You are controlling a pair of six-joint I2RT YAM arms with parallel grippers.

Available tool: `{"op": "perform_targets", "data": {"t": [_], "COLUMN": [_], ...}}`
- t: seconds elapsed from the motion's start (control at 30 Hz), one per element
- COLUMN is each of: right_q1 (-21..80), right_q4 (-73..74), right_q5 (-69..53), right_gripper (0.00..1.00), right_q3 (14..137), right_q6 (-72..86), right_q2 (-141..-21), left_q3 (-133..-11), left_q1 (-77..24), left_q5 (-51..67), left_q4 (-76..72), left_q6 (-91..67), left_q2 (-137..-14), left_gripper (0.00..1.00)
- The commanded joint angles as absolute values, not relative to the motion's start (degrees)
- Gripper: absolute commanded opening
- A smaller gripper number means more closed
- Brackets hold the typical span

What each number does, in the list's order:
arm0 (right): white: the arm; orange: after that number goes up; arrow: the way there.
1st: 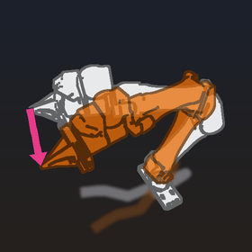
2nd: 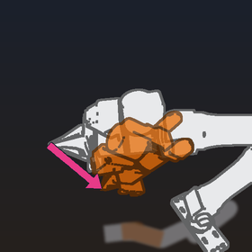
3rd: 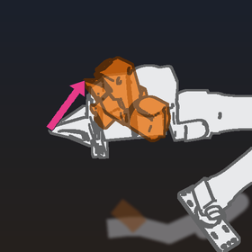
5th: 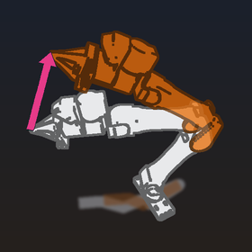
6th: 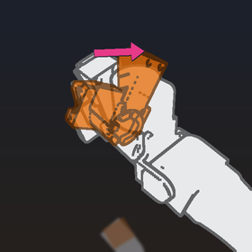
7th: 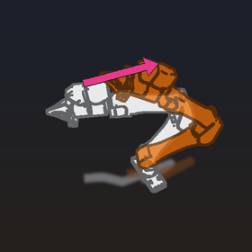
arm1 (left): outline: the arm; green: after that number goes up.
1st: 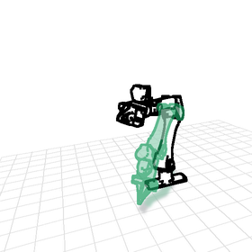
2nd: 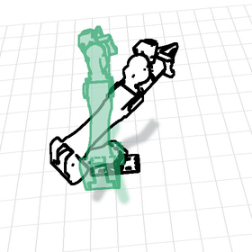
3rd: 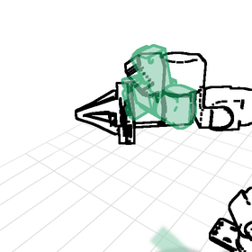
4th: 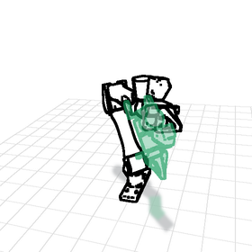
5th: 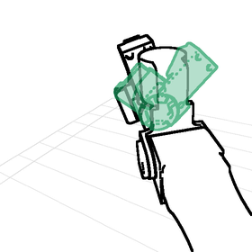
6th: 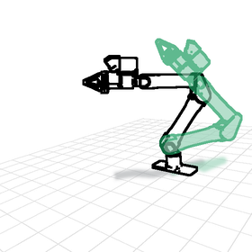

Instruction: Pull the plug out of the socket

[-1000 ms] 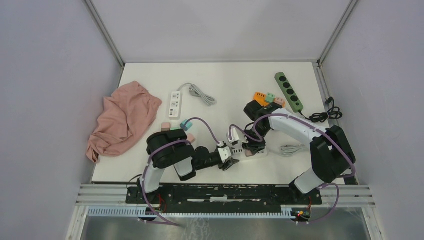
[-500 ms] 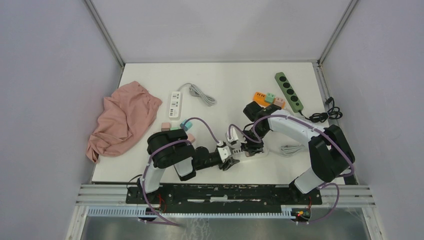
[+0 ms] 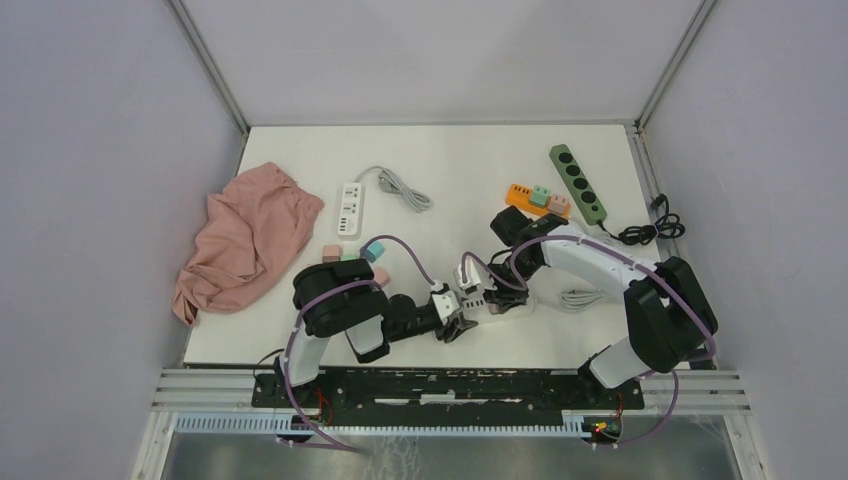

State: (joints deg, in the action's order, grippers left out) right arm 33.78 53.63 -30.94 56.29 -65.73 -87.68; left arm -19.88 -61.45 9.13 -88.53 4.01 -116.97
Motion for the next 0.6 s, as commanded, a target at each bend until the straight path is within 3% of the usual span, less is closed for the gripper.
{"op": "perform_targets", "data": {"t": [0.0,0.23,0.4,0.57], "right_q1": [35.0,34.8,29.8,31.4], "right_q4": [50.2,40.0,47.9,53.5], "right_q5": [-37.5,-31.1,-31.1,-38.9], "right_gripper": [0.00,0.00,0.00,0.00], "right_q3": [55.4,54.8,54.4,52.3], "right_q6": [-63.8,-53.1,-64.2,-74.5], "right_q2": [-84.1,-83.7,-83.1,-80.8], "left_q3": [-18.3,-18.2,-16.6,-16.4], "left_q1": [-61.0,-60.9,-60.1,-59.5], "left_q5": [8.5,8.8,8.7,9.2], "left_q4": [-96.7,-95.6,-95.6,-95.3], "left_q6": [1.7,2.3,2.6,2.4], "left_q2": [-117.1,-116.9,-115.8,-115.3], "left_gripper": [0.03,0.03,0.03,0.03]}}
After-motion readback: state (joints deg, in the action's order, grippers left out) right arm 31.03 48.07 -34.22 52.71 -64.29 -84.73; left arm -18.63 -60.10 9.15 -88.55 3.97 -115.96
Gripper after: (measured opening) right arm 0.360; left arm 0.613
